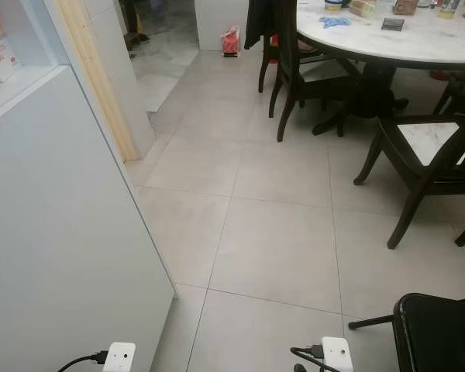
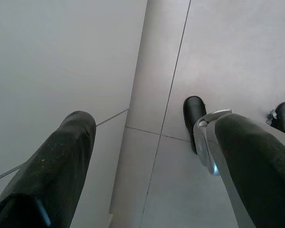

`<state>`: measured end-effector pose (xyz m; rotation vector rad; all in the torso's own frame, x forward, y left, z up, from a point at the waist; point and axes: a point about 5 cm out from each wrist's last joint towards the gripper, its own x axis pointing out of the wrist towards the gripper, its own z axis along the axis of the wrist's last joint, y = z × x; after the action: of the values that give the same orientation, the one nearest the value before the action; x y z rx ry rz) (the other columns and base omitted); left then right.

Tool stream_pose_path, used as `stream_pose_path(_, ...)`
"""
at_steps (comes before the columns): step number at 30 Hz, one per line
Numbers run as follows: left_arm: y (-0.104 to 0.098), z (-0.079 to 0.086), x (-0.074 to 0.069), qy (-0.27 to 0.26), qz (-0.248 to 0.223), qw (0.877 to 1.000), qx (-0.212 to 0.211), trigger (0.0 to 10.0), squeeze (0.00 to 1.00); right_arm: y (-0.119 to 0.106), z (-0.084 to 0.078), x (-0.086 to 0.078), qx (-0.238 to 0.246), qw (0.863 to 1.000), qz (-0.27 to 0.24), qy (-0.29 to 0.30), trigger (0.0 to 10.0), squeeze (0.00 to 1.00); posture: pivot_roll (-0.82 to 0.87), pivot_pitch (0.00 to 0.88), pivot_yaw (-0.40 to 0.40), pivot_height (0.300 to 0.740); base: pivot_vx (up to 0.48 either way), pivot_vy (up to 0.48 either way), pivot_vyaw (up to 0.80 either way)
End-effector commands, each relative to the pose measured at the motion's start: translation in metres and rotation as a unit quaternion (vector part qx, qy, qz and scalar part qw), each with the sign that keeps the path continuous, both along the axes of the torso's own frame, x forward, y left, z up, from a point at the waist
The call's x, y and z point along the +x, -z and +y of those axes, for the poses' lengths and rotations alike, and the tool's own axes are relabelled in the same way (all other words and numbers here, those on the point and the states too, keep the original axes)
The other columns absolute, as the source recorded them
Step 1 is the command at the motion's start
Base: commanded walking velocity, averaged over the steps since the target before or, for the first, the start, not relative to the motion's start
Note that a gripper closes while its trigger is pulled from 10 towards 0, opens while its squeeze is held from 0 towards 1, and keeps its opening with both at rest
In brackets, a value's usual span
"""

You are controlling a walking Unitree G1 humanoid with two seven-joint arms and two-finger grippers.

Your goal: Restocking fridge

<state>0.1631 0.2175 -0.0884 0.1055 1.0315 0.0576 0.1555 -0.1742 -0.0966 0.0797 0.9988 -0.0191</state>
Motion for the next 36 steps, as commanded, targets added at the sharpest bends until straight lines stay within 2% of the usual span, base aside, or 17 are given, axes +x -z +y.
stream_pose_path(1, 0.0027, 0.0115, -0.0118, -0.085, 0.009, 0.996, -0.040, 10.0, 0.00, -0.0239, -0.0287, 0.0484, -0.013, 1.000, 0.005, 0.016, 10.0, 0.00, 0.04, 0.000, -0.085, 0.740, 0.000, 0.000, 0.00)
stream_pose_path(36, 0.0027, 0.0116, -0.0121, -0.089, 0.008, 0.995, -0.049, 10.0, 0.00, -0.0240, -0.0277, 0.0488, -0.013, 1.000, 0.003, 0.014, 10.0, 0.00, 0.04, 0.000, -0.083, 0.740, 0.000, 0.000, 0.00)
